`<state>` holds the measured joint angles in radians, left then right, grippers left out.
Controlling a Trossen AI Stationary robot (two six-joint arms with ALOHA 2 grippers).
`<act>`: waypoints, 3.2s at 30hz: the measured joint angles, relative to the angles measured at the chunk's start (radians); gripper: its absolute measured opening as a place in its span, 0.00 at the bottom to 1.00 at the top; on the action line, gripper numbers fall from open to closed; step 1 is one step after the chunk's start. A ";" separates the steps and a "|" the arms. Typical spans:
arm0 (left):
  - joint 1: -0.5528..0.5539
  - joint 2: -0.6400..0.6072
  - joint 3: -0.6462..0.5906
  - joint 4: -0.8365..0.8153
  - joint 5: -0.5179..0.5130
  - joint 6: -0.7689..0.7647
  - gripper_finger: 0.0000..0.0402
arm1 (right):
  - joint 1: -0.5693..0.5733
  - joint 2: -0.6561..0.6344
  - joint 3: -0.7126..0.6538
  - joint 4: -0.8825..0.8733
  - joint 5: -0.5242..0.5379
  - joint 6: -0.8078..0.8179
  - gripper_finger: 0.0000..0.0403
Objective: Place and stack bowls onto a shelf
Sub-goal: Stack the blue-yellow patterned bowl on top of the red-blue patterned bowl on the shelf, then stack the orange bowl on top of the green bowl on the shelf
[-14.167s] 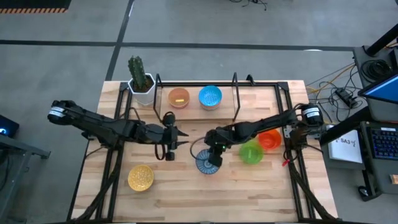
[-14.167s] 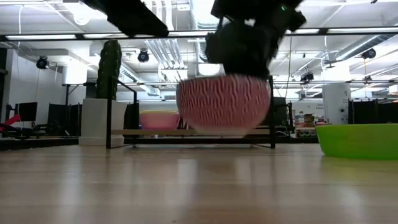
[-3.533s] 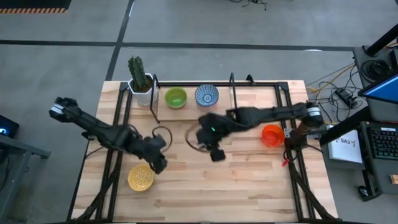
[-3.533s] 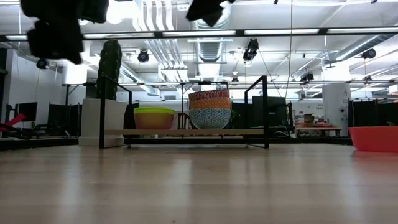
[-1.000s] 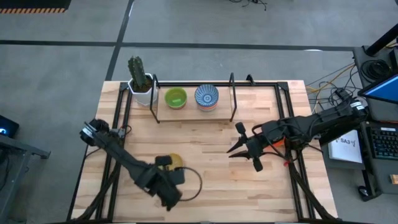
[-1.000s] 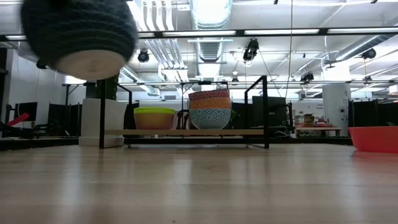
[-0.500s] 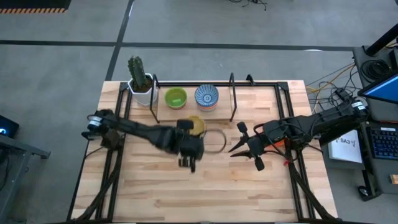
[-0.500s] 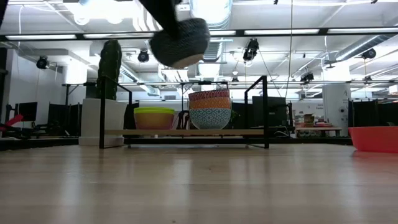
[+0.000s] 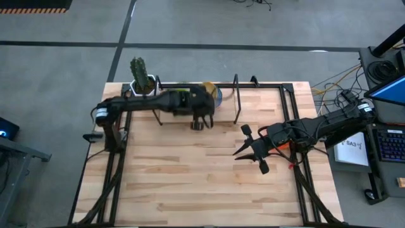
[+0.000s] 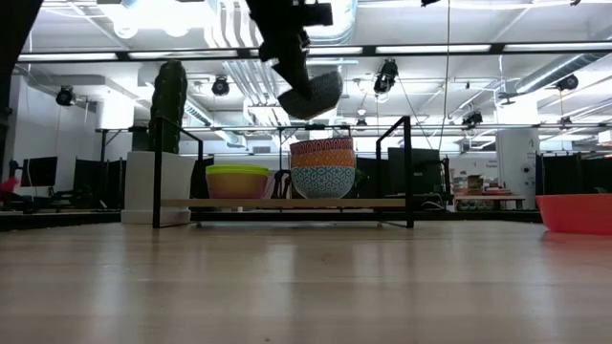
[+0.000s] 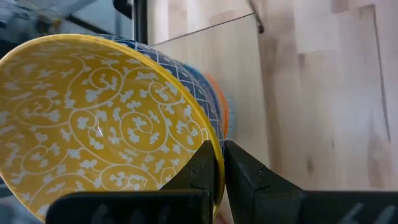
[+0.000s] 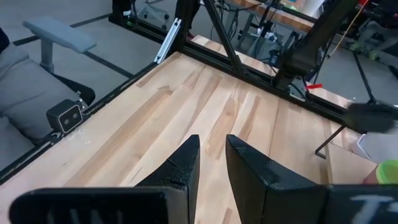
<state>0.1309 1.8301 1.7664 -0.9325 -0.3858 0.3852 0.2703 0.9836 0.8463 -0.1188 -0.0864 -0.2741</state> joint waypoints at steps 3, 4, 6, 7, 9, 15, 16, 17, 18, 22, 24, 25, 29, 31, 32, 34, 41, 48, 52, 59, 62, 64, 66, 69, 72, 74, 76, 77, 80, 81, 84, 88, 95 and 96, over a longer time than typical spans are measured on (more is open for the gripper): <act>0.066 0.005 -0.008 0.033 0.116 0.007 0.01 | 0.000 0.000 0.000 -0.005 0.000 -0.003 0.17; 0.081 0.010 -0.008 0.045 0.143 0.007 0.01 | 0.000 0.000 0.000 -0.005 0.000 -0.005 0.17; 0.101 0.020 -0.010 0.060 0.168 0.007 0.01 | 0.000 0.000 0.000 -0.005 0.000 -0.010 0.17; 0.110 0.025 -0.010 0.067 0.169 0.010 0.01 | 0.000 0.000 0.000 -0.005 0.000 -0.010 0.17; 0.121 0.031 -0.010 0.090 0.175 0.028 0.01 | 0.000 0.000 0.000 -0.008 0.000 -0.011 0.17; 0.130 0.064 -0.010 0.099 0.189 0.042 0.01 | 0.000 0.000 0.000 -0.010 0.001 -0.024 0.17; 0.130 0.067 -0.010 0.101 0.190 0.042 0.02 | 0.000 0.000 0.000 -0.012 0.001 -0.025 0.17; 0.130 0.071 -0.010 0.109 0.190 0.043 0.03 | 0.000 0.000 0.000 -0.013 0.001 -0.026 0.17; 0.131 0.076 -0.010 0.118 0.189 0.043 0.04 | 0.000 0.000 0.000 -0.013 0.001 -0.025 0.17; 0.137 0.100 -0.011 0.131 0.190 0.042 0.11 | 0.000 0.000 0.000 -0.017 0.002 -0.025 0.17; 0.140 0.103 -0.011 0.144 0.186 0.043 0.15 | 0.000 0.000 0.000 -0.018 0.002 -0.026 0.17; 0.141 0.103 -0.011 0.145 0.186 0.044 0.17 | 0.000 0.000 0.000 -0.018 0.004 -0.025 0.17; 0.144 0.103 -0.011 0.143 0.185 0.042 0.24 | 0.000 0.000 0.000 -0.020 0.008 -0.026 0.17; 0.144 0.093 -0.011 0.137 0.184 0.029 0.27 | 0.000 0.000 0.000 -0.021 0.008 -0.026 0.17; 0.143 0.084 -0.011 0.132 0.184 0.019 0.28 | 0.000 0.000 0.000 -0.021 0.008 -0.026 0.17; 0.137 0.062 -0.011 0.116 0.184 -0.007 0.30 | 0.000 0.000 0.000 -0.021 0.009 -0.026 0.17; 0.097 -0.014 -0.011 0.046 0.185 -0.139 0.31 | 0.000 0.000 0.000 -0.018 0.011 -0.024 0.17; -0.024 -0.122 -0.111 0.044 0.195 -0.181 0.31 | -0.012 0.001 0.000 -0.003 0.120 0.043 0.17; -0.094 -0.217 -0.255 0.112 0.195 -0.270 0.31 | -0.032 0.012 -0.002 -0.003 0.147 0.074 0.17; -0.271 -0.395 -0.559 0.419 0.196 -0.414 0.31 | -0.074 0.047 -0.013 -0.014 0.150 0.193 0.17; -0.332 -0.455 -0.658 0.539 0.189 -0.424 0.31 | -0.086 0.067 -0.016 -0.038 0.152 0.269 0.17; -0.362 -0.490 -0.700 0.588 0.187 -0.424 0.31 | -0.088 0.079 -0.016 -0.071 0.163 0.345 0.17; -0.381 -0.523 -0.725 0.600 0.187 -0.425 0.31 | -0.088 0.085 -0.016 -0.113 0.190 0.437 0.17; -0.386 -0.560 -0.742 0.604 0.185 -0.423 0.31 | -0.088 0.086 -0.016 -0.207 0.224 0.608 0.17; -0.384 -0.584 -0.751 0.603 0.182 -0.422 0.31 | -0.095 0.086 -0.016 -0.327 0.243 0.806 0.17; -0.384 -0.590 -0.752 0.603 0.158 -0.411 0.31 | -0.109 0.086 -0.016 -0.414 0.244 0.954 0.17; -0.384 -0.591 -0.753 0.603 0.127 -0.399 0.31 | -0.122 0.086 -0.016 -0.496 0.245 1.076 0.18; -0.385 -0.591 -0.753 0.603 0.118 -0.394 0.31 | -0.127 0.086 -0.016 -0.537 0.245 1.123 0.18; -0.384 -0.589 -0.753 0.603 0.106 -0.380 0.31 | -0.141 0.086 -0.012 -0.652 0.236 1.226 0.22; -0.384 -0.587 -0.753 0.603 0.105 -0.376 0.31 | -0.146 0.086 -0.005 -0.698 0.236 1.258 0.23; -0.384 -0.581 -0.753 0.602 0.104 -0.367 0.31 | -0.165 0.086 0.008 -0.836 0.246 1.364 0.27; -0.384 -0.577 -0.753 0.602 0.086 -0.365 0.31 | -0.195 0.098 0.006 -1.047 0.273 1.517 0.29; -0.384 -0.576 -0.755 0.601 0.042 -0.366 0.31 | -0.202 0.167 0.000 -1.107 0.272 1.568 0.29; -0.384 -0.576 -0.755 0.600 0.042 -0.366 0.31 | -0.202 0.177 0.000 -1.099 0.272 1.567 0.29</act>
<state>-0.2535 1.2541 1.0115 -0.3321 -0.3443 0.0193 0.0678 1.1604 0.8463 -1.2181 0.1860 1.2930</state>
